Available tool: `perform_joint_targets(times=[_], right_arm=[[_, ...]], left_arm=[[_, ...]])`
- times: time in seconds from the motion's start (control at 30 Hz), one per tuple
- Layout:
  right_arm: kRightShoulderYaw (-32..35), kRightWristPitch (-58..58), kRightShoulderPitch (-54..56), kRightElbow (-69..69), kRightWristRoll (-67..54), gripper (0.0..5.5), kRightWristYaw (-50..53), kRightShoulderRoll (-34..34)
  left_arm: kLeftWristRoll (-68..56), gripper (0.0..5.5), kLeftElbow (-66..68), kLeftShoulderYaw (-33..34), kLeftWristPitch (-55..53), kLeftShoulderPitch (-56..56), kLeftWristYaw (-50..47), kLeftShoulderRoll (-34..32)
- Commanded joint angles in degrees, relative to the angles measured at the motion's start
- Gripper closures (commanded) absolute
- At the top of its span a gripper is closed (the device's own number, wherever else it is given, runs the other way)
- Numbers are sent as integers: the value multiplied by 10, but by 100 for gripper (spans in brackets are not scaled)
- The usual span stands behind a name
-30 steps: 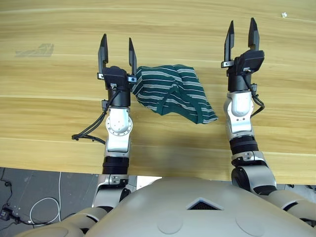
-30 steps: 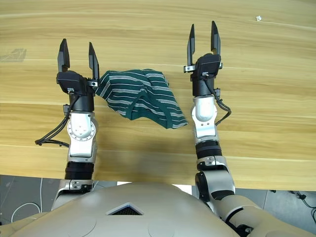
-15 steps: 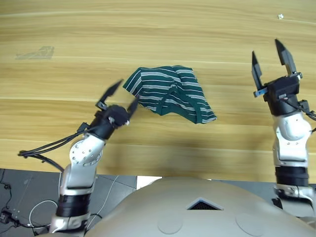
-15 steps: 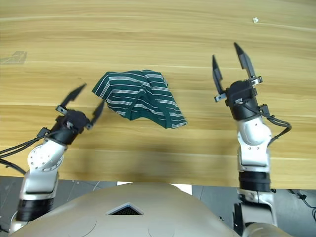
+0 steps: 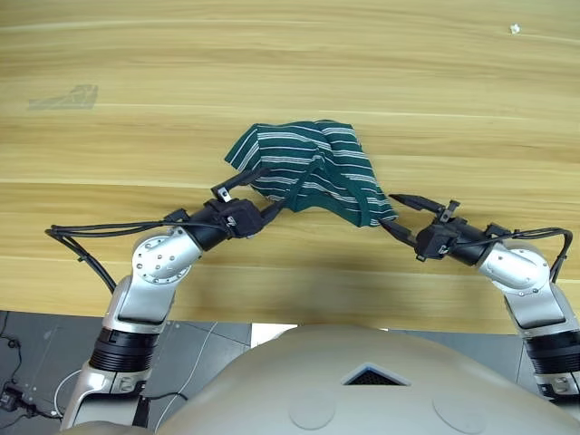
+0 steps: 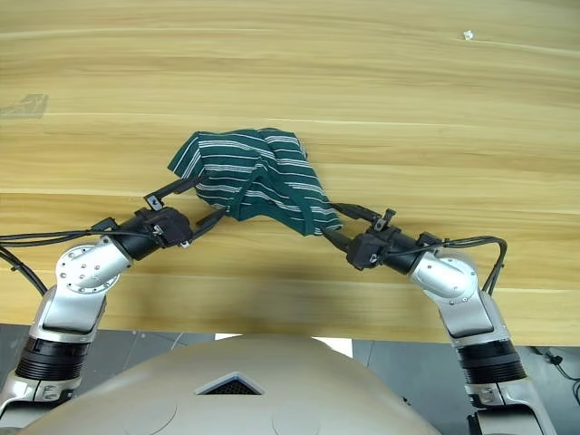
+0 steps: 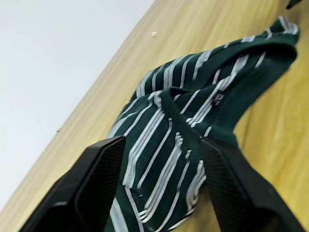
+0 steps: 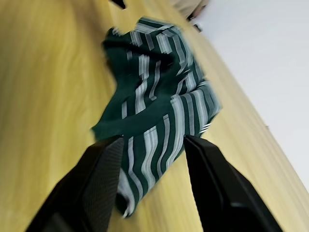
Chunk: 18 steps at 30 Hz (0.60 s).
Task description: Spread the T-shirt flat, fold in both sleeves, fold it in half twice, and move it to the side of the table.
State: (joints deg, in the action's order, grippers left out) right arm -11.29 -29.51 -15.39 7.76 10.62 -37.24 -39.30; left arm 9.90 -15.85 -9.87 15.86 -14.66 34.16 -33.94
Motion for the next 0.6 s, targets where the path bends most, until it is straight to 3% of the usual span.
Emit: perform_joint_targets(times=[0.03,0.3,0.6], right_arm=[[-22,0,-6,4,23,318,-22,-20],[-36,-8,-2,-6,41,318,-1,-2],[-44,-50,19,-36,116,318,62,1]], left_arm=[[20,265,-3,-19,13,-9,15,-19],[16,265,-26,9,14,-40,39,-70],[100,265,38,-30,66,16,-23,-39]])
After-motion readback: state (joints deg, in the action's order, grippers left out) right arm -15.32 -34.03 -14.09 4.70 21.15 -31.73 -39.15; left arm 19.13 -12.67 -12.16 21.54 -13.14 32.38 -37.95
